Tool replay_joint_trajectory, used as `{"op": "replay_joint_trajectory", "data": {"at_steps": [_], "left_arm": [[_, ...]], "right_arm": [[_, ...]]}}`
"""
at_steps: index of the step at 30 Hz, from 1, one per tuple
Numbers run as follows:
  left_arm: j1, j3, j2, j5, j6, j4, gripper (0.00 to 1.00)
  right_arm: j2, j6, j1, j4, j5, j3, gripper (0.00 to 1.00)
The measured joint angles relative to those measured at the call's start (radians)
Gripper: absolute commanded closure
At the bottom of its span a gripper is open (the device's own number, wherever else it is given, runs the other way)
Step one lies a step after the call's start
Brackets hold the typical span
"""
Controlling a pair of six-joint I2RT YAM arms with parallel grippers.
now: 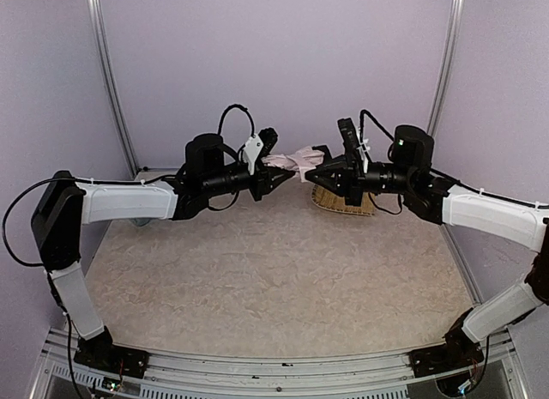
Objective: Put away the umbrella
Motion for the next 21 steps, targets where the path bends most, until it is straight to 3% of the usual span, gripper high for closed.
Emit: {"op": "replay_joint_trajectory", "data": {"at_steps": [9, 14, 21], "left_arm": [[0.037, -0.008, 0.084, 0.174, -0.472, 0.168, 1.00], [0.085, -0.045, 0.097, 0.288, -0.751, 0.360, 1.00], [0.095, -0.060, 0.121, 0.360, -0.998, 0.466, 1.00]], "right_arm": [[-0.003, 0.037, 0.047, -0.091, 0.100, 0.032, 1.00], [-0.002, 0.048, 0.064, -0.047, 0.159, -0.026, 1.00], [0.075, 0.046, 0.076, 0.084, 0.188, -0.103, 1.00]]}}
